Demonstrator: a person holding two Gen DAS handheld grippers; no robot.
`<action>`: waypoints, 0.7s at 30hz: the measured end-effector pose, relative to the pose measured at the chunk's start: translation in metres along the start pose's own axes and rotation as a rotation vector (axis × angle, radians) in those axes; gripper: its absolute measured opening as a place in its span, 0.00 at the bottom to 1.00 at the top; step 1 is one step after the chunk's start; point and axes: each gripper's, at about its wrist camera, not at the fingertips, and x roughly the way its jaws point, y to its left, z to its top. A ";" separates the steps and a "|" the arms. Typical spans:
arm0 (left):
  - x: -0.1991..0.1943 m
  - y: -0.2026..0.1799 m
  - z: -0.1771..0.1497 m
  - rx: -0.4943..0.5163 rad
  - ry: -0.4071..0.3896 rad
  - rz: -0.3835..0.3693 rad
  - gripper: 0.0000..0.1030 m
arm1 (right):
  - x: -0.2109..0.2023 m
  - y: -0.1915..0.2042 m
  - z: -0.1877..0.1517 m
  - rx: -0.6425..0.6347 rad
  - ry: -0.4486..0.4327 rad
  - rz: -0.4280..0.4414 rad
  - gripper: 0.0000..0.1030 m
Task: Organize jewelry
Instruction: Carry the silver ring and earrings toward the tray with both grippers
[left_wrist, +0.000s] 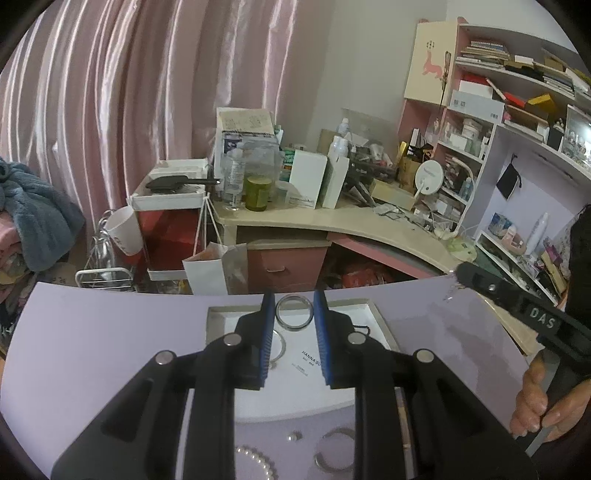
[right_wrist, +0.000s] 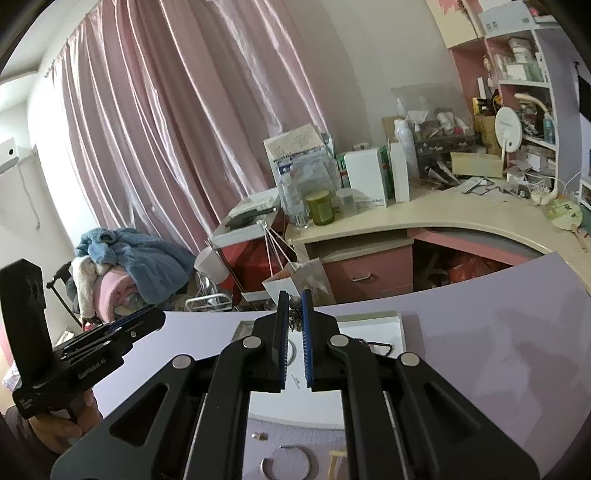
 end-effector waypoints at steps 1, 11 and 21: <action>0.010 0.001 0.000 0.002 0.011 -0.004 0.21 | 0.008 -0.001 0.000 -0.001 0.012 -0.002 0.07; 0.068 0.017 -0.001 0.002 0.069 -0.024 0.21 | 0.078 -0.017 -0.013 0.008 0.136 -0.047 0.07; 0.090 0.022 -0.004 0.003 0.089 -0.028 0.21 | 0.098 -0.028 -0.023 0.014 0.184 -0.045 0.09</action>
